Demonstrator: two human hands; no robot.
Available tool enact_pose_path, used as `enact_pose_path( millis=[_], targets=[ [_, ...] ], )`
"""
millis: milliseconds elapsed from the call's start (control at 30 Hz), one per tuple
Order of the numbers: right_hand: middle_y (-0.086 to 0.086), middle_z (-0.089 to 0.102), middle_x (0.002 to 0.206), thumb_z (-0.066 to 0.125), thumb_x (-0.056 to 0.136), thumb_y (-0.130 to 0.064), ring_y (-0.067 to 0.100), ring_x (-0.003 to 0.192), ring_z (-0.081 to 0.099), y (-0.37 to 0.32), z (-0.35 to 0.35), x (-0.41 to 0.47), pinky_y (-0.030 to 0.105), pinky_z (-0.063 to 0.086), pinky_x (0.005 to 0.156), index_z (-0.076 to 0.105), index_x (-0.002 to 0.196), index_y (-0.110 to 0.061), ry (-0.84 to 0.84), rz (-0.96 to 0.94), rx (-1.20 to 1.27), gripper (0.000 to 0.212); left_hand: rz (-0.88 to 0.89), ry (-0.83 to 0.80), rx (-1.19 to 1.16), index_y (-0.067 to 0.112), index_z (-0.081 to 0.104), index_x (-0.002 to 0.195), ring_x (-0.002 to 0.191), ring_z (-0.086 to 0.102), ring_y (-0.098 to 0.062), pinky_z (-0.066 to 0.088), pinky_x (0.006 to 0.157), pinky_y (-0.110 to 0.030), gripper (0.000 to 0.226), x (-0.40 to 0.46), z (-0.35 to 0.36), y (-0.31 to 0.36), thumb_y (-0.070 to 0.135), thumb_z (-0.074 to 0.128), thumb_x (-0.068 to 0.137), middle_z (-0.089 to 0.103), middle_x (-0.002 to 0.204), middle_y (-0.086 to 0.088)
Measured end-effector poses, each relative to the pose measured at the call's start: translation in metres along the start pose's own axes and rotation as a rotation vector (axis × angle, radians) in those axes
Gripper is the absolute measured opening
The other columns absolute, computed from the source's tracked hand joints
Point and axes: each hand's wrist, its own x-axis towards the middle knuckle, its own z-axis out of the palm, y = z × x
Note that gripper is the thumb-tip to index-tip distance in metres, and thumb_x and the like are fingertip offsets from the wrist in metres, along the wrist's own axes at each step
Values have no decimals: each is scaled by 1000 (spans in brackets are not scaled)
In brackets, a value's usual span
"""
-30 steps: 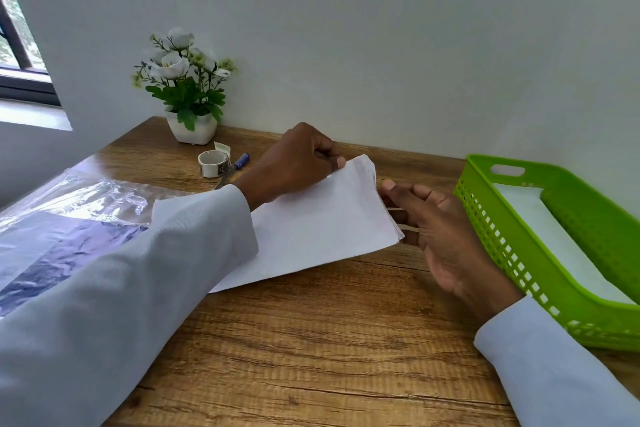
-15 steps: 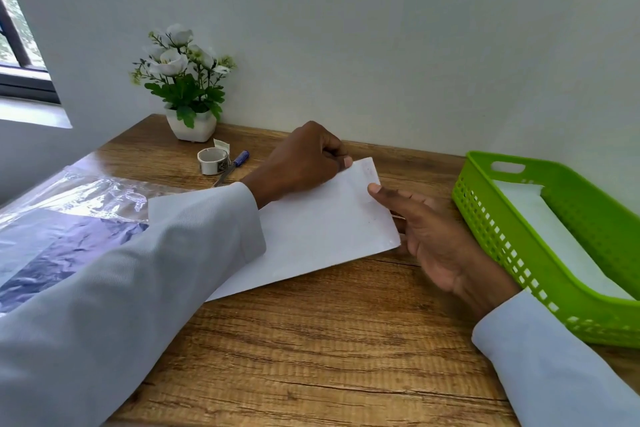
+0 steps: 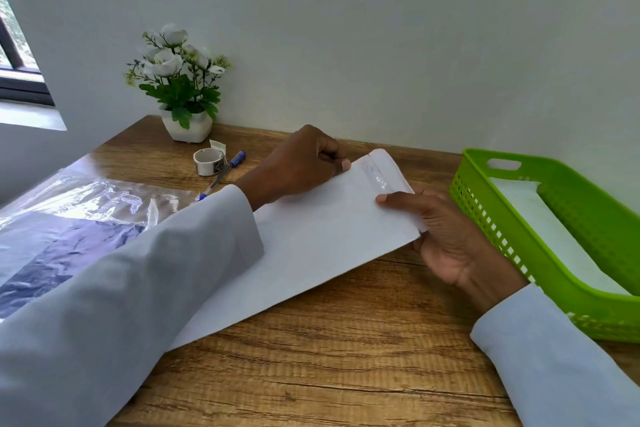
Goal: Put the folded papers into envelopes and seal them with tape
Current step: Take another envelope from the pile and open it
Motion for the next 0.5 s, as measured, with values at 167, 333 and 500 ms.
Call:
enact_pose_path(
  millis=[167,333,500],
  targets=[
    [7,78,96,82,72,-13,16,79,74,-4,1,-1,24,56,57,71,103,-8,118,-132,-71,33,-30,6,-112,11,75,82,61,57,-9,47,62,-28,15,-5,-3,0,23,69,89,73,78,-8],
    [6,79,93,84,64,-19,15,78,73,-9,3,-5,24,56,58,73,97,-9,99,-250,-59,36,-90,-149,-337,11,75,100,91,73,-28,58,82,-40,22,-9,-10,12,26,74,85,76,96,-9],
    [6,77,96,81,73,-15,18,83,72,-13,3,-5,29,58,63,72,96,-10,155,-308,19,26,-162,24,-457,7,72,82,67,64,-21,54,66,-33,13,-10,-7,24,20,74,85,71,77,-10]
  ],
)
